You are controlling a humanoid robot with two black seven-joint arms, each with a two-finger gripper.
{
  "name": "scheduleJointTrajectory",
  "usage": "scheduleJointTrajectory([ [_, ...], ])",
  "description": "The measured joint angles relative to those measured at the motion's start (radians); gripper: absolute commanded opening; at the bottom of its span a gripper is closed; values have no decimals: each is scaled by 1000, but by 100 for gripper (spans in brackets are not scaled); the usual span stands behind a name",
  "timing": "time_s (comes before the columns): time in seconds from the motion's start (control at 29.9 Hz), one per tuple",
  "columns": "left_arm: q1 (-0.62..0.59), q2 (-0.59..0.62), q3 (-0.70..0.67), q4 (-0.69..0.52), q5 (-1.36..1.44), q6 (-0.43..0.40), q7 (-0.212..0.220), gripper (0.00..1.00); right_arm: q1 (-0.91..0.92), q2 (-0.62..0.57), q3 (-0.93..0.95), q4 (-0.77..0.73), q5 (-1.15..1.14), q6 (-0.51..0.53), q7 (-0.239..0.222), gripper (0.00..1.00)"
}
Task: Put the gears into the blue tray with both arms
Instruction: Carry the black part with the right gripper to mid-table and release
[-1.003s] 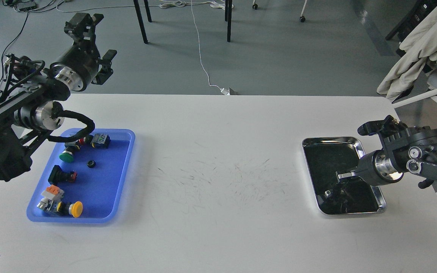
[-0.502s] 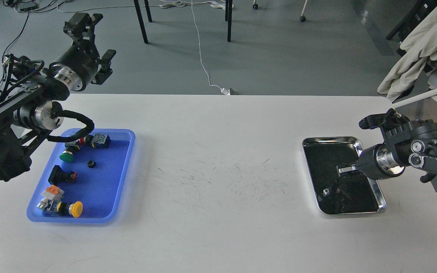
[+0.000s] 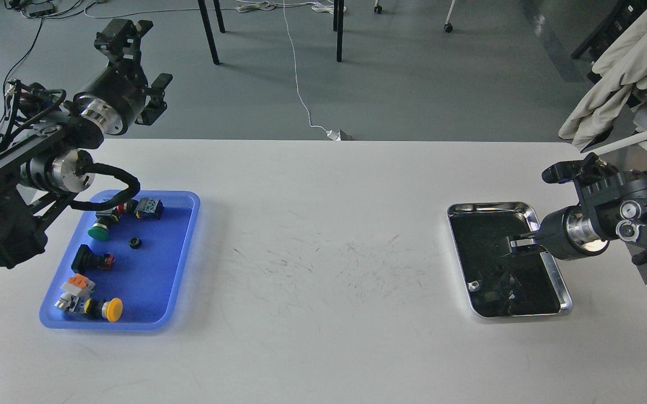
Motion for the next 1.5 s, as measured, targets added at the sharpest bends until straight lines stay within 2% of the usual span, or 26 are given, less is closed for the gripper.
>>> scheduleJointTrajectory([
  [0.47, 0, 0, 0, 1, 2, 7, 0, 98, -28, 51, -5, -9, 1, 0, 0, 92],
  [0.6, 0, 1, 0, 1, 2, 8, 0, 98, -35, 76, -8, -25, 2, 0, 0, 87],
  [0.67, 0, 2, 0, 1, 2, 7, 0, 98, -37, 88, -19, -35, 1, 0, 0, 80],
  [0.74, 0, 2, 0, 0, 2, 7, 0, 98, -37, 100, -28, -42, 1, 0, 0, 63],
  [0.84, 0, 2, 0, 0, 2, 7, 0, 98, -37, 109, -36, -49, 1, 0, 0, 47],
  [0.9, 0, 3, 0, 0, 2, 7, 0, 98, -38, 114, -38, -55, -1, 0, 0, 40],
  [0.97, 0, 3, 0, 0, 2, 7, 0, 98, -38, 117, -38, -60, -2, 0, 0, 18],
  [1.04, 0, 3, 1, 1, 2, 7, 0, 98, -38, 117, -39, -61, -2, 0, 0, 10],
  [1.14, 0, 3, 2, 0, 2, 7, 0, 98, -36, 118, -39, -61, -2, 0, 0, 3],
  [1.37, 0, 4, 2, 1, 3, 8, 0, 98, -16, 107, -39, -43, 3, 0, 6, 3],
  [1.5, 0, 4, 2, 0, 3, 9, 0, 98, 72, 78, -36, 9, 42, 0, 9, 2],
])
